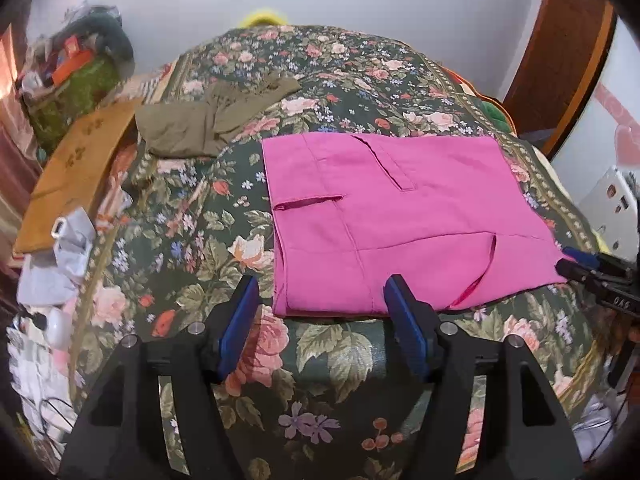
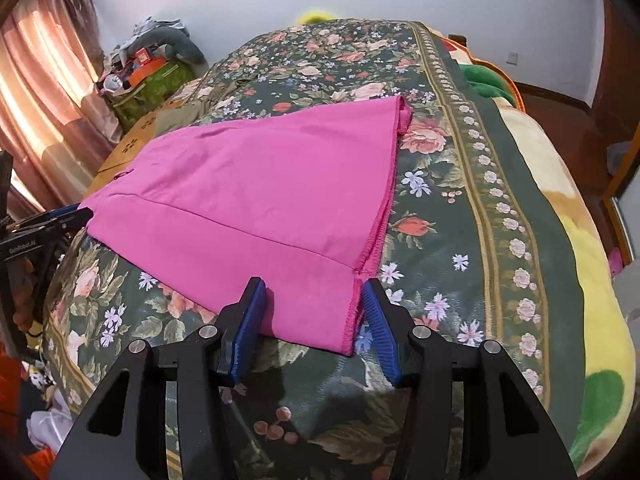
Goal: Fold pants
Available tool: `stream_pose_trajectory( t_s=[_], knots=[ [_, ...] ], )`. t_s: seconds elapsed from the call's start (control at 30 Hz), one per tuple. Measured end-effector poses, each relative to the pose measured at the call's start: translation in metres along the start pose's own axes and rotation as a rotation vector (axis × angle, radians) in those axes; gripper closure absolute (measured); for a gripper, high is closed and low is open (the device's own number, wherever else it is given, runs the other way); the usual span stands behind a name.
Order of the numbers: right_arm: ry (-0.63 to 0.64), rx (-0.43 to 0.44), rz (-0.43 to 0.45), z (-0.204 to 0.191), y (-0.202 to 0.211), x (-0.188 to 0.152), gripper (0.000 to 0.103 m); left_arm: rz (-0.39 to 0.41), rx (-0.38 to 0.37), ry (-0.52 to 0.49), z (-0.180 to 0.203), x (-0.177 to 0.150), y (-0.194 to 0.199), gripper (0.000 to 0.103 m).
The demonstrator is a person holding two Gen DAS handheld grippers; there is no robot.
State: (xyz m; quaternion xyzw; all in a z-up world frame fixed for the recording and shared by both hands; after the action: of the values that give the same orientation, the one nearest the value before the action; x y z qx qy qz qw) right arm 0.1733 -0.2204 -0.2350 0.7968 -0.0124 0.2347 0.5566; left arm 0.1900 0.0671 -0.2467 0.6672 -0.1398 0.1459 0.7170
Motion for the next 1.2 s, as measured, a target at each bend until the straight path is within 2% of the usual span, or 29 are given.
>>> stream_pose_trajectory(
  t_s=[0.13, 0.2, 0.33, 0.6, 0.9, 1.2],
  knots=[
    [0.005, -0.006, -0.012, 0.001, 0.003, 0.007, 0.056, 0.020, 0.017, -0.020, 0.001, 0.011, 0.009, 0.037],
    [0.011, -0.013, 0.004, 0.002, 0.007, 0.013, 0.056, 0.045, 0.033, -0.032, 0.002, 0.020, 0.016, 0.037],
    [0.016, -0.015, 0.044, 0.005, 0.017, 0.031, 0.056, 0.076, 0.020, -0.029, 0.000, 0.042, 0.022, 0.037],
    [0.034, -0.046, 0.113, 0.017, 0.022, 0.078, 0.056, 0.099, 0.064, -0.040, -0.013, 0.091, 0.013, 0.036],
    [-0.018, -0.052, 0.111, 0.050, -0.002, 0.117, 0.056, 0.023, 0.052, -0.014, -0.031, 0.129, -0.035, 0.035],
    [-0.060, -0.022, 0.056, 0.077, -0.045, 0.152, 0.056, -0.092, -0.016, 0.026, -0.043, 0.147, -0.091, 0.035]
  ],
)
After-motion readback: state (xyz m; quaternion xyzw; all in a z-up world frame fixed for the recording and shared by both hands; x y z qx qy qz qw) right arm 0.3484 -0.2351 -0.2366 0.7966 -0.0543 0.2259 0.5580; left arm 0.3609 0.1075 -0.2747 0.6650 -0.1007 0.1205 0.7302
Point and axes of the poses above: each gripper's, at about its wrist camera, not at the fingertips, and y roughly against the way its jaws point, z to its right, x to its top, the point moved 5 cm from there along -y, roughly the way its jaws point, and after that the axes turned 10 degrees about -z, right-handed, at the moved point
